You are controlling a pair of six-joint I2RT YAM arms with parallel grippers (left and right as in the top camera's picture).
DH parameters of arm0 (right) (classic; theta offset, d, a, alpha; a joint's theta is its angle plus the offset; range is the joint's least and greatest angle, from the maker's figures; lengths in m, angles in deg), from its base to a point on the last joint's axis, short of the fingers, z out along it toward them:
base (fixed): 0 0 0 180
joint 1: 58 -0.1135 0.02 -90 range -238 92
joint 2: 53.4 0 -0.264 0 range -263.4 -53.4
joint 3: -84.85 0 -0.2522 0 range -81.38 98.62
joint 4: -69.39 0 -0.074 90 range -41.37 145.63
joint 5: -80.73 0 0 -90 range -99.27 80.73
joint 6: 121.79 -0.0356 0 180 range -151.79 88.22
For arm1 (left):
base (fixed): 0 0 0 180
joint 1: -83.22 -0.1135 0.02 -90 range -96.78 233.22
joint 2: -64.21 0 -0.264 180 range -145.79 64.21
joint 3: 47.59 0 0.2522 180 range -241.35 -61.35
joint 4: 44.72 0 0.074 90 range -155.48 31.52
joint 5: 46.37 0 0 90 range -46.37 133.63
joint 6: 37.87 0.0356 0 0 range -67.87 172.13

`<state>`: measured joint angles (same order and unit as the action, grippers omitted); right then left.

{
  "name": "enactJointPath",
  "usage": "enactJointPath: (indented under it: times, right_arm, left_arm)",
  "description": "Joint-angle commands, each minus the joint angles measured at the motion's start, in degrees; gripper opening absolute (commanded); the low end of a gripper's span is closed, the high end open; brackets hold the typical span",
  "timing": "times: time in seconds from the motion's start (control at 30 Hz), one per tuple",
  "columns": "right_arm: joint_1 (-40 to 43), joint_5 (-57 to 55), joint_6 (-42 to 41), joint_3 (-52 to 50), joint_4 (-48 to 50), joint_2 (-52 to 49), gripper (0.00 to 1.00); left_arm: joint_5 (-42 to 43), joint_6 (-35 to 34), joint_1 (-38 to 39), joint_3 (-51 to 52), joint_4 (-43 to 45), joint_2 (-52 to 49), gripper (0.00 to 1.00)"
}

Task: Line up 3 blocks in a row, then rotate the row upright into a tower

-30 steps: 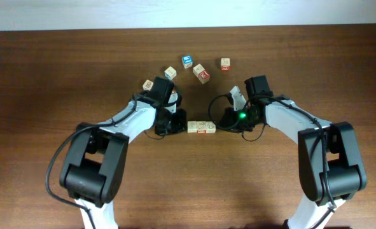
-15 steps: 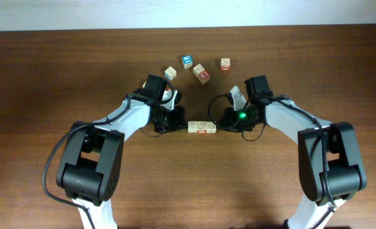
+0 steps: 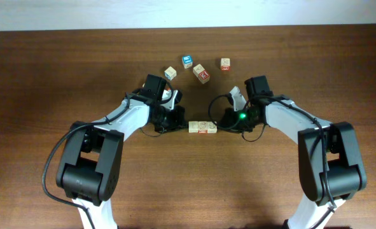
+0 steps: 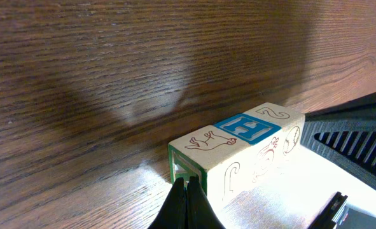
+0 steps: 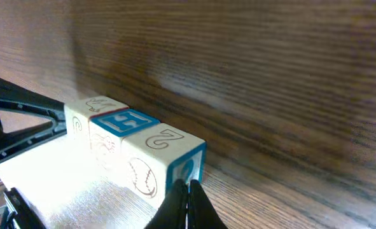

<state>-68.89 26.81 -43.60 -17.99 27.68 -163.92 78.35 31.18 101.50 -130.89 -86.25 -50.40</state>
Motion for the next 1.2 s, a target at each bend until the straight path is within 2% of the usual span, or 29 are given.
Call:
enactJointPath:
  times: [0.0,0.27,0.57,0.93,1.17]
  right_arm:
    - [0.0,0.2,0.4,-1.0,-0.1,0.1,0.05]
    - [0.2,2.0,-6.7,-1.0,0.7,0.1,0.04]
    - [0.0,8.8,-4.9,-1.0,1.9,0.1,0.04]
    - [-2.7,8.2,-5.0,-0.1,3.1,0.8,0.04]
    - [-4.5,3.8,-5.0,-0.1,1.8,4.6,0.05]
  left_arm:
    - [0.4,0.9,-0.3,0.1,0.1,1.6,0.0]
    - [0.5,0.9,-0.3,0.1,0.1,1.6,0.0]
    - [0.5,0.9,-0.3,0.1,0.1,1.6,0.0]
    - [0.5,0.9,-0.2,0.0,0.2,1.6,0.0]
    - [0.0,0.9,-0.2,-0.2,-0.2,1.6,0.0]
